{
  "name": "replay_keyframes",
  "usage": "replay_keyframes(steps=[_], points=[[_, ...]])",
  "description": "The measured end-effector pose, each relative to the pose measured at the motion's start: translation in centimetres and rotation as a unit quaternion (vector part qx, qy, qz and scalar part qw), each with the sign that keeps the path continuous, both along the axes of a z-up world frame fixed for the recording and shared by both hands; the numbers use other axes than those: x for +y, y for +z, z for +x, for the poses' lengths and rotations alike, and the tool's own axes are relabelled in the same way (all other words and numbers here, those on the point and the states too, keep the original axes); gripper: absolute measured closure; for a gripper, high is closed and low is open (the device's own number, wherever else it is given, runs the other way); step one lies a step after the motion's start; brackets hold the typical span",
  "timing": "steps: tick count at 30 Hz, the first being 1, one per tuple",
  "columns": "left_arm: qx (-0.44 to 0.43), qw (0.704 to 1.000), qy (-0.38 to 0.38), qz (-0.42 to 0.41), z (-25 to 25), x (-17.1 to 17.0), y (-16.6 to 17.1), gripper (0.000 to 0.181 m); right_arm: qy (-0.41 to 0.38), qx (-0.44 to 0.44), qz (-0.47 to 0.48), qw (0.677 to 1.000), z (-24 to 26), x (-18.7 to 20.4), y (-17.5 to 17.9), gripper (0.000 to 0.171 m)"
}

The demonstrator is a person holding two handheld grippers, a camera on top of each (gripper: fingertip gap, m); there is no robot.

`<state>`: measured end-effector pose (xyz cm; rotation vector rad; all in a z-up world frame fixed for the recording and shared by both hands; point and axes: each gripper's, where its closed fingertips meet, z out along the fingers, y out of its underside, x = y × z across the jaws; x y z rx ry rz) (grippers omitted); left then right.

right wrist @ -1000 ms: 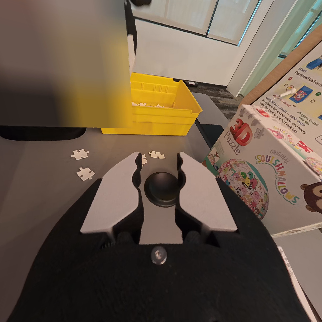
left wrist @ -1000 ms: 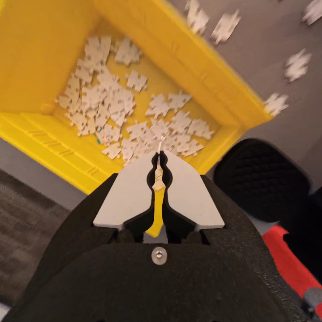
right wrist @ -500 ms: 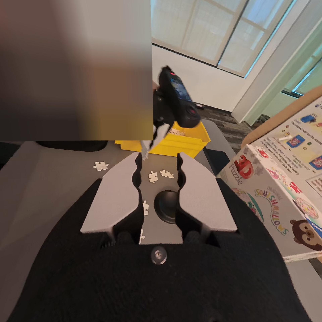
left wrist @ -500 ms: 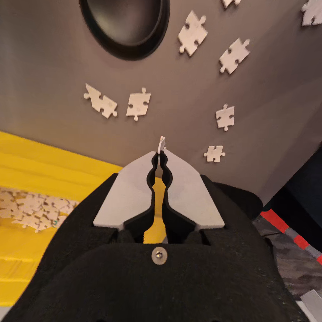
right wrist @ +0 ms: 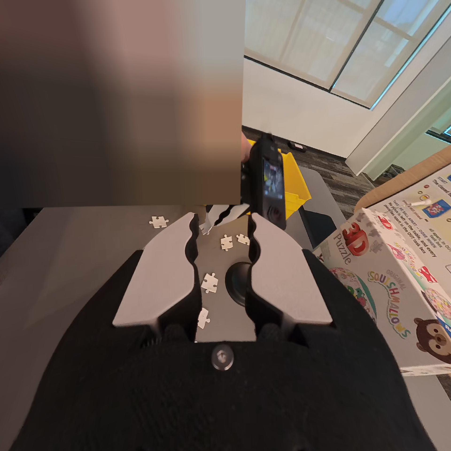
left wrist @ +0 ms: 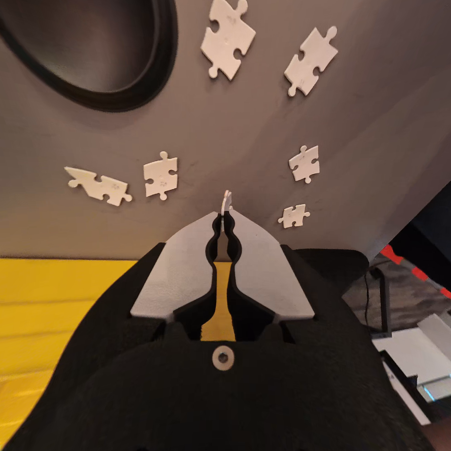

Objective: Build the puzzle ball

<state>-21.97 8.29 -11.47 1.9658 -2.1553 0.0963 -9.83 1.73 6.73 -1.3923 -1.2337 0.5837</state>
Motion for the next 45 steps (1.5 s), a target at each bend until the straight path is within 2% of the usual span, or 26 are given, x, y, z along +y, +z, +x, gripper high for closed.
replay_keyframes(steps=[4,7,14,17,20,22,24,28,31,33,35,45], points=[[0.02,1.0,-0.012,-0.013,-0.5,-0.3,-1.1,0.179,0.007,-0.008,0.005,1.0,-0.2,-0.6,0.1,0.132],[0.033,0.999,-0.009,0.007,-0.9,0.5,-1.8,0.179,0.012,-0.01,0.003,1.0,-0.3,-0.5,-0.2,0.132],[0.013,0.996,0.003,0.092,-0.7,3.2,-1.7,0.154,0.014,-0.013,0.002,1.0,-0.4,-0.4,-0.4,0.132],[-0.037,0.991,0.018,0.129,-0.7,3.9,0.6,0.153,0.013,-0.015,0.001,1.0,-0.4,-0.4,-0.6,0.132],[-0.147,0.974,0.062,0.162,-1.3,4.0,5.5,0.155,0.013,-0.017,0.001,1.0,-0.4,-0.4,-0.7,0.132],[-0.212,0.953,0.095,0.196,-3.6,4.6,9.0,0.154,0.014,-0.014,0.001,1.0,-0.4,-0.4,-0.6,0.132],[-0.226,0.941,0.116,0.223,-7.7,5.3,10.7,0.155,0.012,-0.016,0.003,1.0,-0.3,-0.3,-0.6,0.132],[-0.082,0.971,0.106,0.2,-16.4,6.0,7.7,0.154,0.0,-0.022,0.008,1.0,0.0,0.0,-0.5,0.132],[0.024,0.983,0.096,0.152,-19.9,5.4,4.4,0.154,-0.013,-0.026,0.006,1.0,0.4,0.4,-0.8,0.132],[0.074,0.986,0.054,0.14,-21.6,5.6,3.1,0.15,-0.018,-0.026,0.0,1.0,0.6,0.7,-1.0,0.132],[0.093,0.989,-0.012,0.118,-22.7,5.9,2.1,0.146,-0.02,-0.022,-0.005,1.0,0.7,1.0,-1.1,0.132],[0.122,0.983,-0.132,0.04,-23.8,5.7,-0.8,0.155,-0.016,-0.013,-0.031,0.999,0.8,1.7,-2.2,0.132]])
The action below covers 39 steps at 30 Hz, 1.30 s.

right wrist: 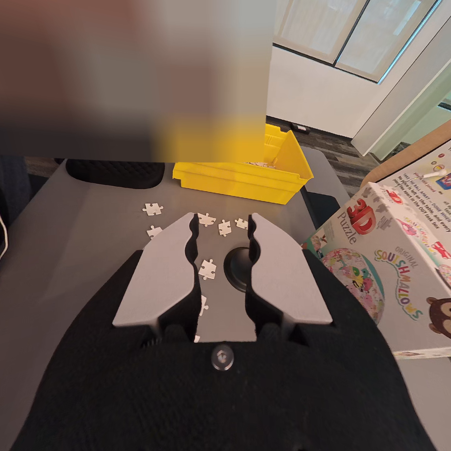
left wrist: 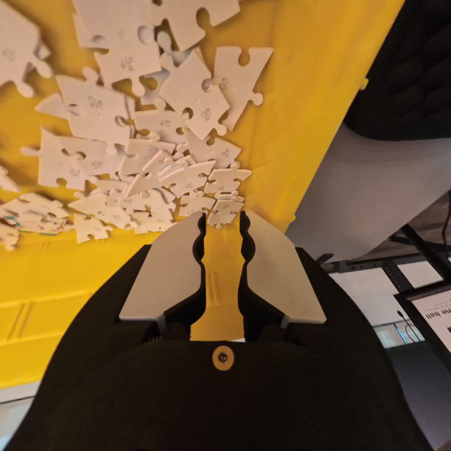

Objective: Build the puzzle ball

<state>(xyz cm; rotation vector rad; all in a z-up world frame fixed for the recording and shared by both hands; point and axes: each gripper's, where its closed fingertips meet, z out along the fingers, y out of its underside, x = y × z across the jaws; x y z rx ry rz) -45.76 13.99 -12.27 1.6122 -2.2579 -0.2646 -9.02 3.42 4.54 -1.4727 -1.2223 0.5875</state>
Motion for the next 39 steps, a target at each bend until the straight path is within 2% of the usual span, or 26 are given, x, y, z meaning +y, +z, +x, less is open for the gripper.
replay_keyframes(steps=[3,7,13,15,19,24,26,27,32,35,39], points=[[0.041,0.999,-0.005,-0.01,-1.1,0.3,-0.6,0.158,0.004,-0.002,-0.001,1.0,-0.1,0.0,-0.2,0.132],[0.051,0.998,-0.026,0.012,-1.5,1.1,-1.5,0.153,0.009,-0.005,0.001,1.0,-0.2,-0.2,-0.2,0.132],[0.029,0.997,-0.05,0.059,-1.2,2.1,-1.8,0.158,0.014,0.008,0.0,1.0,0.0,-0.3,0.2,0.132],[0.022,0.995,-0.047,0.086,-0.9,2.9,-1.8,0.149,0.014,0.01,0.002,1.0,0.1,-0.4,0.4,0.132],[-0.012,0.99,-0.02,0.138,0.2,4.6,-1.7,0.164,0.015,0.012,0.008,1.0,0.1,-0.7,0.7,0.132],[-0.031,0.988,0.007,0.152,0.0,5.3,-0.8,0.171,0.015,0.009,0.006,1.0,0.2,-0.7,0.6,0.132],[-0.035,0.989,0.031,0.142,0.0,4.7,-0.4,0.161,0.014,0.006,0.005,1.0,0.1,-0.6,0.5,0.132],[-0.038,0.99,0.045,0.127,0.0,4.0,-0.2,0.166,0.014,0.006,0.005,1.0,0.2,-0.6,0.5,0.132],[-0.059,0.993,0.06,0.078,0.7,1.9,0.1,0.163,0.016,0.004,-0.002,1.0,0.1,-0.5,0.2,0.132],[-0.026,0.996,0.026,0.079,-0.1,1.8,-0.6,0.154,0.018,0.0,-0.003,1.0,-0.1,-0.5,0.0,0.132],[-0.009,0.996,0.029,0.085,-0.4,2.2,-1.6,0.13,0.02,-0.002,-0.002,1.0,-0.1,-0.5,-0.1,0.132]])
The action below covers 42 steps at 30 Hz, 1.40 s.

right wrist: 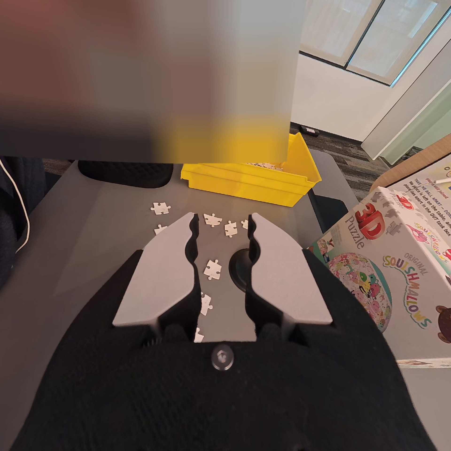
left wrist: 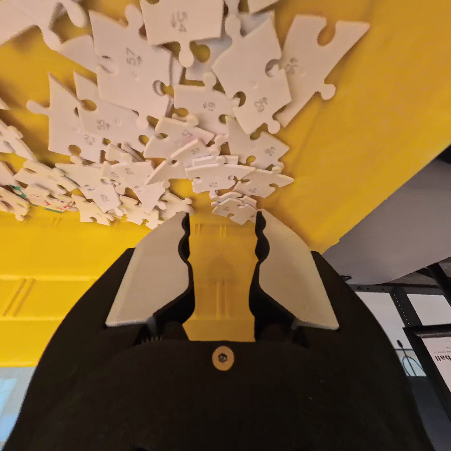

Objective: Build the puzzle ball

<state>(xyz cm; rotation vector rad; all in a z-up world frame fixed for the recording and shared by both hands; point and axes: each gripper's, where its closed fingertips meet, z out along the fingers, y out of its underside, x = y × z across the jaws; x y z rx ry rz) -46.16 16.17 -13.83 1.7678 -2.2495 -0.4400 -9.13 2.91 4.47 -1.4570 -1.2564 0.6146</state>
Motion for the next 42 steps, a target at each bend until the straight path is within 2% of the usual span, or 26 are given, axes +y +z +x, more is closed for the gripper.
replay_keyframes(steps=[5,10,12,15,17,19,20,21,24,26,32,37,42], points=[[-0.005,1.0,-0.003,-0.002,0.0,0.0,-0.4,0.145,0.0,-0.002,0.0,1.0,0.1,0.0,0.0,0.132],[0.002,1.0,0.017,0.001,-0.4,0.2,-0.2,0.145,0.001,0.001,-0.001,1.0,0.1,0.0,0.0,0.132],[-0.001,1.0,0.007,0.017,-0.2,0.8,0.1,0.166,0.004,-0.001,-0.001,1.0,0.0,-0.1,0.0,0.132],[0.001,1.0,0.01,0.021,-0.1,1.2,0.8,0.17,0.004,-0.004,0.001,1.0,0.0,-0.2,0.0,0.132],[-0.011,1.0,0.023,-0.004,0.2,0.8,1.0,0.181,0.004,-0.002,0.001,1.0,0.0,-0.2,0.1,0.132],[-0.019,0.999,0.037,-0.013,0.4,0.7,0.9,0.174,0.003,-0.003,0.001,1.0,0.1,-0.2,0.0,0.132],[-0.016,0.999,0.043,-0.008,0.2,0.9,0.8,0.152,0.003,-0.003,0.001,1.0,0.1,-0.2,0.0,0.132],[-0.011,0.999,0.047,-0.013,0.1,0.7,0.6,0.143,0.003,-0.003,-0.001,1.0,0.1,-0.2,0.0,0.132],[0.012,0.999,0.041,-0.022,-0.3,0.0,0.3,0.13,0.004,-0.004,-0.002,1.0,0.1,-0.1,-0.2,0.132],[0.036,0.999,0.031,-0.013,-0.8,0.0,0.0,0.127,0.005,-0.006,-0.004,1.0,0.0,-0.1,-0.3,0.132],[0.049,0.998,0.009,0.024,-1.2,0.9,-0.5,0.146,0.005,-0.008,-0.002,1.0,0.0,-0.2,-0.2,0.132],[0.04,0.999,0.013,0.03,-1.0,1.1,0.1,0.146,0.006,-0.005,0.0,1.0,0.2,-0.2,0.0,0.132],[0.026,0.998,0.022,0.054,-0.5,2.5,2.0,0.147,0.008,-0.004,0.0,1.0,0.1,-0.3,0.0,0.132]])
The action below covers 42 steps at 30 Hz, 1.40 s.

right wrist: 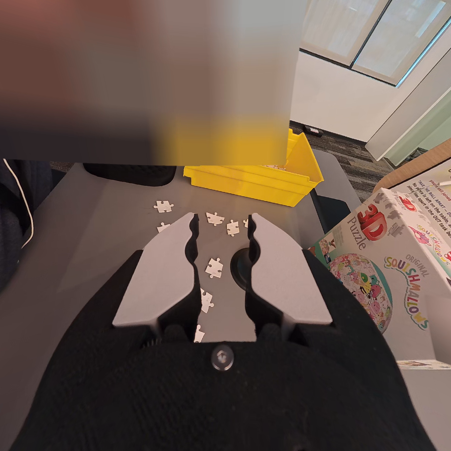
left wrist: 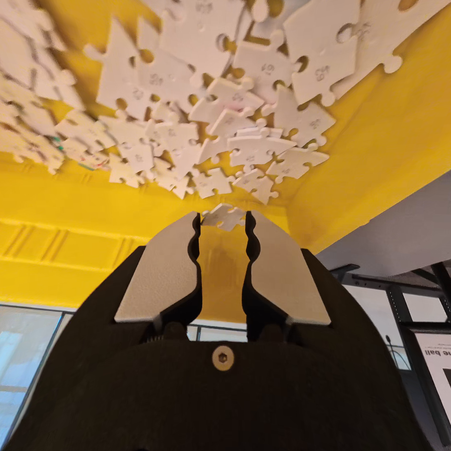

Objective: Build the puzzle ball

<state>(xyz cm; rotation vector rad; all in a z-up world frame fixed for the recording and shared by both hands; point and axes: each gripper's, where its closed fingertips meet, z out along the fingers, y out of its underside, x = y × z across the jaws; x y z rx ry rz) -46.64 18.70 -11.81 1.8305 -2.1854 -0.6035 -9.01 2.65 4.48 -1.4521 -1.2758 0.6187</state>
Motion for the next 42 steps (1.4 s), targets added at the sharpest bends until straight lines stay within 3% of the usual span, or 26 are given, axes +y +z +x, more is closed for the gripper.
replay_keyframes(steps=[5,17,21,24,27,32,34,37,42], points=[[-0.036,0.999,0.01,-0.017,2.0,0.6,-0.1,0.146,0.001,-0.002,-0.003,1.0,0.0,-0.1,-0.1,0.132],[0.014,1.0,0.016,-0.014,0.7,1.1,-1.2,0.146,-0.001,-0.006,-0.007,1.0,0.2,0.2,-0.5,0.132],[0.006,1.0,0.012,-0.006,0.9,0.7,-1.2,0.138,-0.001,-0.009,-0.008,1.0,0.1,0.3,-0.7,0.132],[-0.049,0.999,0.012,0.016,2.3,0.7,-0.6,0.132,-0.002,-0.006,-0.008,1.0,0.2,0.3,-0.6,0.132],[-0.16,0.986,0.031,0.045,4.5,0.3,1.3,0.132,-0.004,-0.003,-0.01,1.0,0.3,0.4,-0.6,0.132],[-0.345,0.929,0.085,0.108,6.6,-0.3,5.3,0.131,-0.003,-0.001,-0.016,1.0,0.2,0.5,-0.8,0.132],[-0.396,0.903,0.122,0.114,7.0,-0.6,6.4,0.139,-0.004,-0.004,-0.017,1.0,0.1,0.6,-1.0,0.132],[-0.395,0.904,0.14,0.083,7.0,-1.7,6.3,0.15,-0.003,-0.006,-0.018,1.0,0.0,0.6,-1.1,0.132],[-0.327,0.937,0.112,0.041,6.4,-2.9,3.8,0.142,0.0,-0.004,-0.021,1.0,0.0,0.4,-1.2,0.132]])
